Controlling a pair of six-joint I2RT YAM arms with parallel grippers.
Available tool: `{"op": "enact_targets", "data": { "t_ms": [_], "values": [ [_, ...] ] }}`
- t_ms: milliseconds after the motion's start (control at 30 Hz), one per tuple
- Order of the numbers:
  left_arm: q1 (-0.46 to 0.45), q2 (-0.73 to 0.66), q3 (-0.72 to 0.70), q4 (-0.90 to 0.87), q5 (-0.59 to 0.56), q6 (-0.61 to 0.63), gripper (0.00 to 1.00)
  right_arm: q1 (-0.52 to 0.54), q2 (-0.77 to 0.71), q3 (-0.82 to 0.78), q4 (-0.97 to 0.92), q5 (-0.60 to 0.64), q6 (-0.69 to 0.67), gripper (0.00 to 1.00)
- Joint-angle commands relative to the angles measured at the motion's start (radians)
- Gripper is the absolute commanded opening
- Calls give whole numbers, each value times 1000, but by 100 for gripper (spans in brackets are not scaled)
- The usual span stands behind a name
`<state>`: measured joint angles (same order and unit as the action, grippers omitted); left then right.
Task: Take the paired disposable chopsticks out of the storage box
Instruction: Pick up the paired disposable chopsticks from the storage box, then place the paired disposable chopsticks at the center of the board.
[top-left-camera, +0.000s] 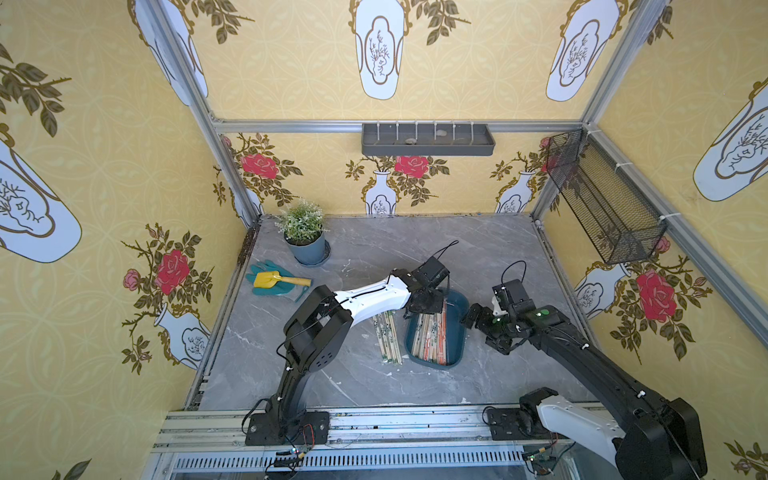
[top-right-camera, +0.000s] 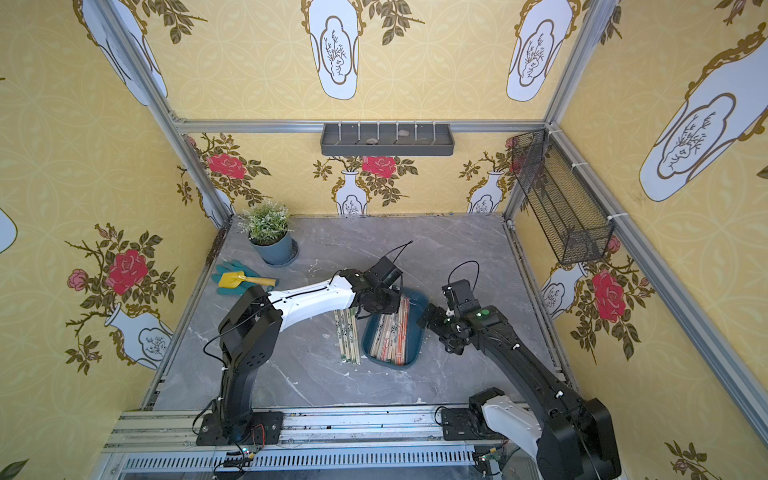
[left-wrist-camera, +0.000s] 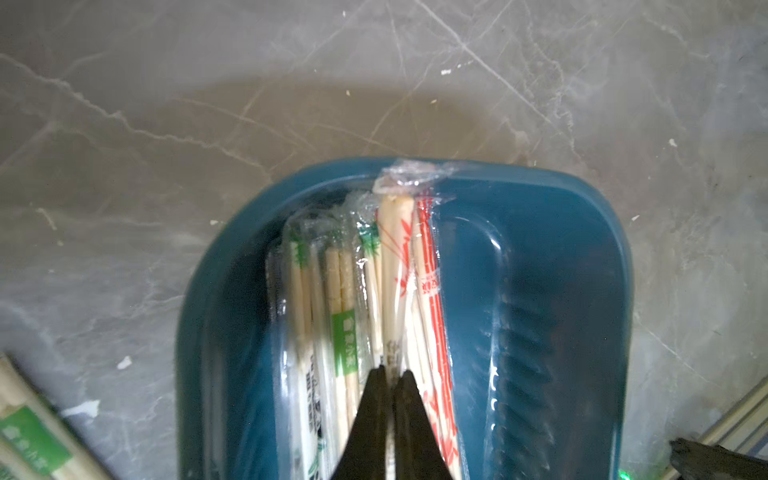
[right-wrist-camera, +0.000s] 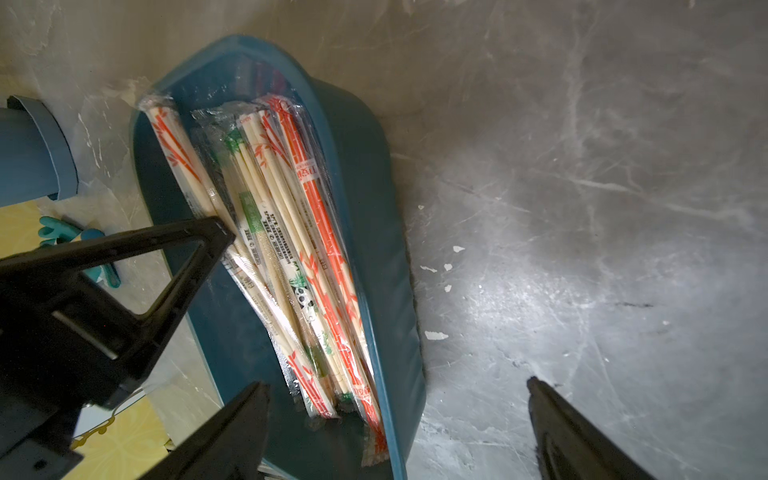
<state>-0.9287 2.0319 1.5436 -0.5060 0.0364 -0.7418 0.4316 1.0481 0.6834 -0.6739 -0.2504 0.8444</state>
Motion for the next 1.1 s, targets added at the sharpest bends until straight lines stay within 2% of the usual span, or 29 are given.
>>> {"op": "enact_targets", "data": {
  "t_ms": [0, 333, 633, 833, 1067],
  "values": [
    [-1, -19, 8, 3, -7, 1, 1, 1, 0, 2, 12, 12, -1, 98],
    [22, -129, 0, -1, -30, -1, 0, 1, -5, 29, -2, 14, -9, 98],
    [111, -373, -218, -29, -88, -25, 0, 19, -8, 108, -12, 5, -18, 98],
    [174, -482, -390, -35, -104, -64, 0, 132, 46, 163, 8, 49, 7, 98],
    [223, -503, -522, -29, -132, -98, 0, 266, 130, 199, 52, 98, 56, 98]
  ]
}}
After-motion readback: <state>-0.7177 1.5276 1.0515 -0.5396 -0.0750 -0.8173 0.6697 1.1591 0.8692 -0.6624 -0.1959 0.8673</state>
